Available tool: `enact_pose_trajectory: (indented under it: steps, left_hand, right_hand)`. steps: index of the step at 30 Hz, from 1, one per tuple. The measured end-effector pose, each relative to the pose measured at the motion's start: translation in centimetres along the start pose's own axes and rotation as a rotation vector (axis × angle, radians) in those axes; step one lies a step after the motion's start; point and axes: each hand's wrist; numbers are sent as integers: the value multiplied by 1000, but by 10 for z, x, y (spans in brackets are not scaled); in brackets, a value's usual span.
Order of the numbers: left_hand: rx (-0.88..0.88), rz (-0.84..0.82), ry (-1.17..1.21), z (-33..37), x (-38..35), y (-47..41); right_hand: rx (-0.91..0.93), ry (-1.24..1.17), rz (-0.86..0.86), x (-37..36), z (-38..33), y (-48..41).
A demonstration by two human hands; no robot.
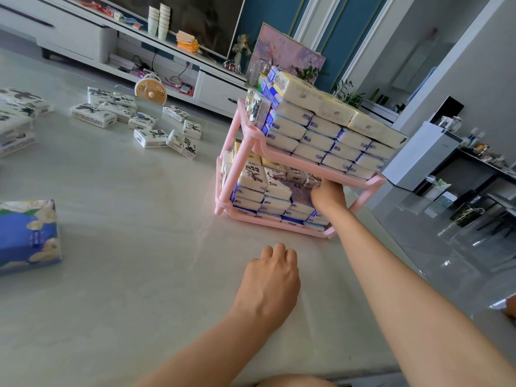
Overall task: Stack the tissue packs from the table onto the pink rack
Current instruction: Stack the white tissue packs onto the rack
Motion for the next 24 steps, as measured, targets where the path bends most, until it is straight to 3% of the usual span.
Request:
enact_pose_trajectory:
  steps: [7, 13, 18, 21, 24]
  left_hand:
    - [2, -44, 29, 0, 2, 0]
    - [11, -80, 67, 0, 4, -1]
    - [2, -154, 169, 1, 8, -3]
    - [7, -170, 304, -3, 22, -1]
    - [209, -218, 526, -14, 40, -3]
  right_hand:
    - [282, -39, -159, 2, -3, 9]
    - [269, -7, -149, 3, -1, 8]
    - [225, -204, -43, 7, 14, 43]
    - [383, -353, 130, 9, 28, 86]
    - [561, -406, 141, 14, 17, 120]
Point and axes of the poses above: each hand's wrist, its own y-axis away from the middle knuckle, its own x-axis out of the back of the hand, z = x × y, and after that the axes turned 13 degrees about -x, right-handed
